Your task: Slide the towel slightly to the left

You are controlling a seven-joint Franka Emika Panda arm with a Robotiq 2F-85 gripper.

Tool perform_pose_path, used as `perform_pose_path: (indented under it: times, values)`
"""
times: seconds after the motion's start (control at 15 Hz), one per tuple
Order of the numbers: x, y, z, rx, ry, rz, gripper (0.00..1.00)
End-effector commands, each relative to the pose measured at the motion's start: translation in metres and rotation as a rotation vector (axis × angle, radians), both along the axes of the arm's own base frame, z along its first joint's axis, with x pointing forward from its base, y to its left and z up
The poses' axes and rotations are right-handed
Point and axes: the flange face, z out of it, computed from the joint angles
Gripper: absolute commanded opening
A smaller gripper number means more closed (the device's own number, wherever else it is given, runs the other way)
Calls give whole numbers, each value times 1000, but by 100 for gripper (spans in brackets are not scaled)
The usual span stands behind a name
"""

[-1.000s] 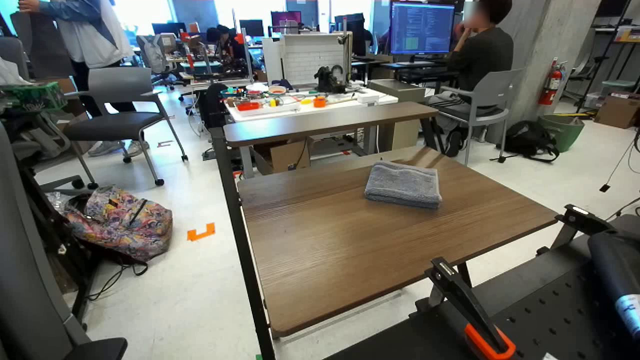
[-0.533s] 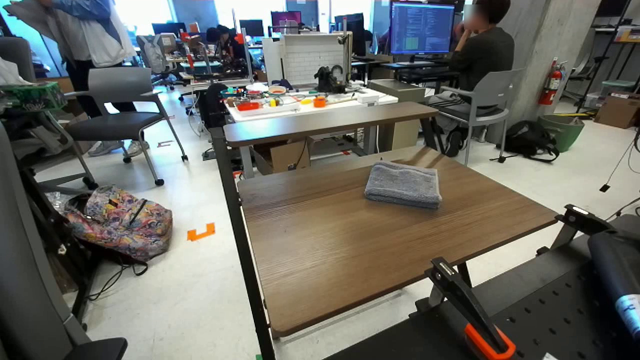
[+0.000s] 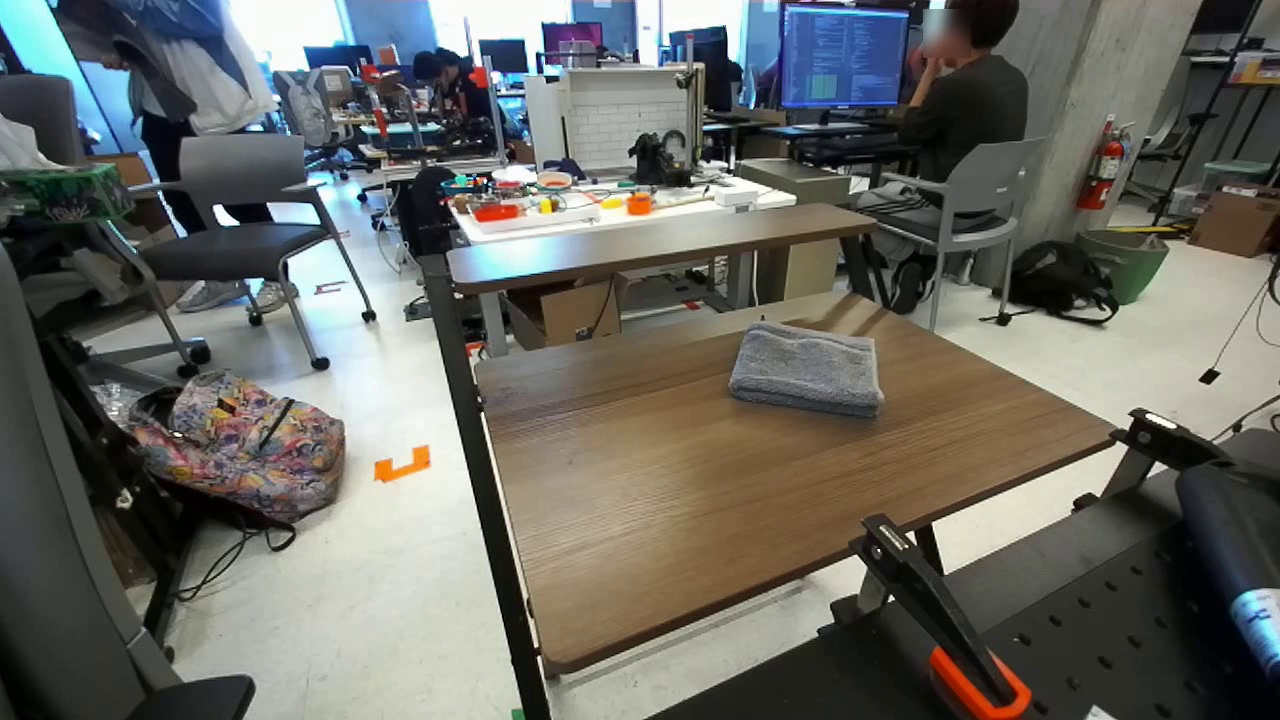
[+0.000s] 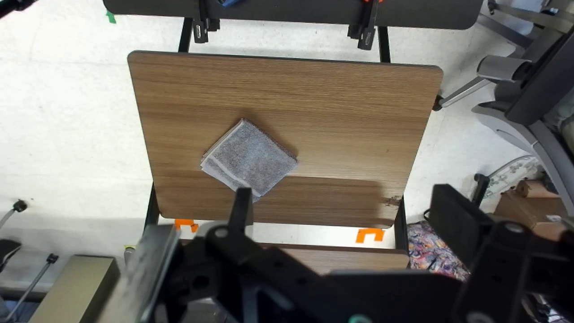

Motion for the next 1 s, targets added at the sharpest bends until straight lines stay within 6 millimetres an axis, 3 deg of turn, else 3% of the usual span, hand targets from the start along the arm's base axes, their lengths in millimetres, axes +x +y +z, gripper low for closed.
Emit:
perform_pose_path:
  times: [0.0,0.33,0.93]
  values:
    - [9,-2,-1,16,-47,-4,100]
    - [61,-1,-20,58,-151,-49,100]
    - [179,-22,-109,50,21,-148,100]
